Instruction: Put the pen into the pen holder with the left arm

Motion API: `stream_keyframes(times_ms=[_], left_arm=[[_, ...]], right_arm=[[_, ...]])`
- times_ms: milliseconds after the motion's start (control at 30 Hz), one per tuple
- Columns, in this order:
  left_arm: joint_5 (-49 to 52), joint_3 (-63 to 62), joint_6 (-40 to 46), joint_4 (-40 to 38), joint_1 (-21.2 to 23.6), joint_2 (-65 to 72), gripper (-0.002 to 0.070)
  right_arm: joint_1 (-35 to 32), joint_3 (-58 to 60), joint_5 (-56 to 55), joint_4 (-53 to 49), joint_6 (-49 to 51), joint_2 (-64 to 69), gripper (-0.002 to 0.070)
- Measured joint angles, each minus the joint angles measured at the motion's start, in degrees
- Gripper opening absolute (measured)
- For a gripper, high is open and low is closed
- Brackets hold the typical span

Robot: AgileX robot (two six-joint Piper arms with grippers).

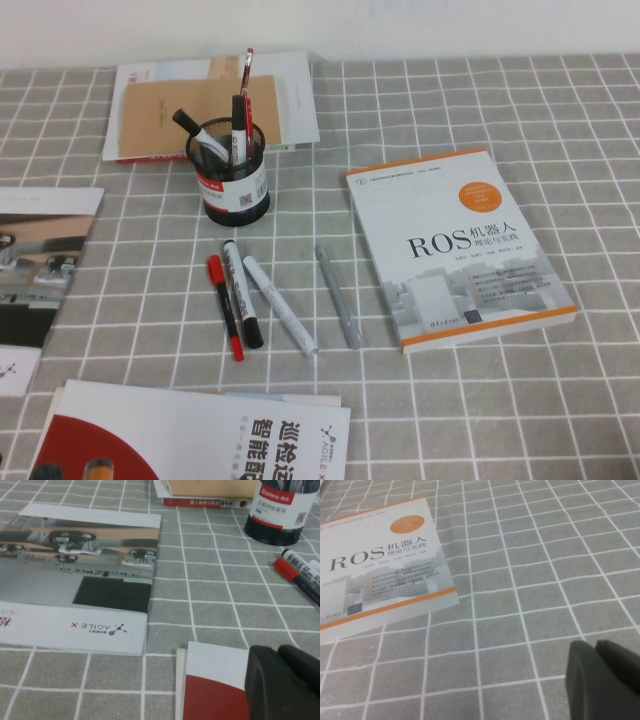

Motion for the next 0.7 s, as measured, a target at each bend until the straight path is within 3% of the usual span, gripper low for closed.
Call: stream_keyframes(times_ms=[700], left_arm=[[0.5,0.0,0.6,0.0,0.0,-0.2,0.0000]], right_arm=[[0.0,0.0,0.0,0.0,0.0,0.0,-0.0015]])
